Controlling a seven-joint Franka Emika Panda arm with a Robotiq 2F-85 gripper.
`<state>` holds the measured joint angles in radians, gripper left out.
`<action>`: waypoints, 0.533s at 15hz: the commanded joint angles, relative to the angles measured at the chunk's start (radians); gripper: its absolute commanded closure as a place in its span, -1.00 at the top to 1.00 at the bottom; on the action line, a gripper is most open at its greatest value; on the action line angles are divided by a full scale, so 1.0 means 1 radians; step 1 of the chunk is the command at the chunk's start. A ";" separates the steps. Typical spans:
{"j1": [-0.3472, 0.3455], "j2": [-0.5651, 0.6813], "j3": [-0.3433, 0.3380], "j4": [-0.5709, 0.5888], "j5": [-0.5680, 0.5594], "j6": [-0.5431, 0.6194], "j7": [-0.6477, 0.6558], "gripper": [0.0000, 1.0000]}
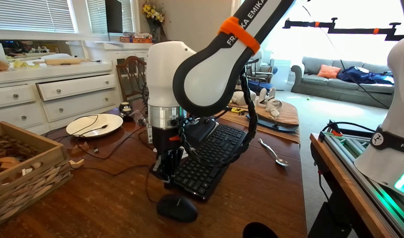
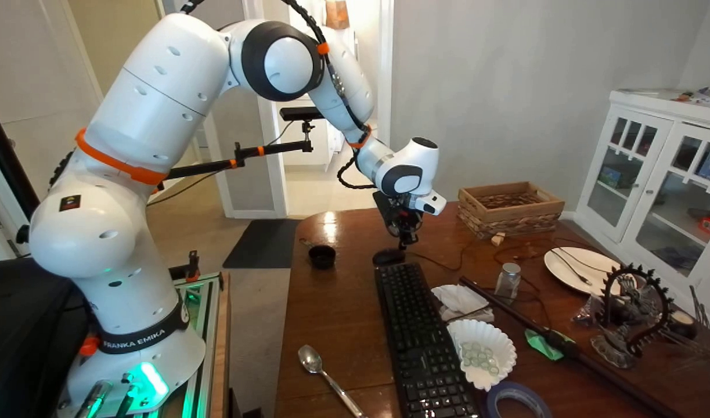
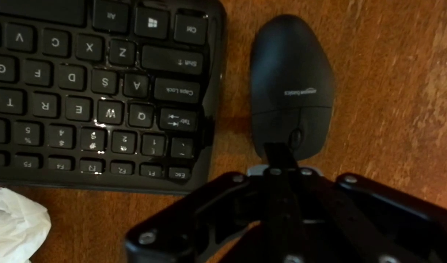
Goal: Right click the black computer mouse.
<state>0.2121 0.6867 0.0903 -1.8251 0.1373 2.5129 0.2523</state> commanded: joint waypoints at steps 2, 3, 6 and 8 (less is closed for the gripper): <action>0.029 0.050 -0.016 0.059 -0.024 0.006 0.024 -1.00; 0.032 0.058 -0.017 0.067 -0.025 0.004 0.023 -1.00; 0.036 0.073 -0.019 0.081 -0.024 0.003 0.026 -1.00; 0.044 0.078 -0.029 0.085 -0.031 0.002 0.034 -1.00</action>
<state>0.2335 0.7355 0.0827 -1.7701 0.1322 2.5129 0.2529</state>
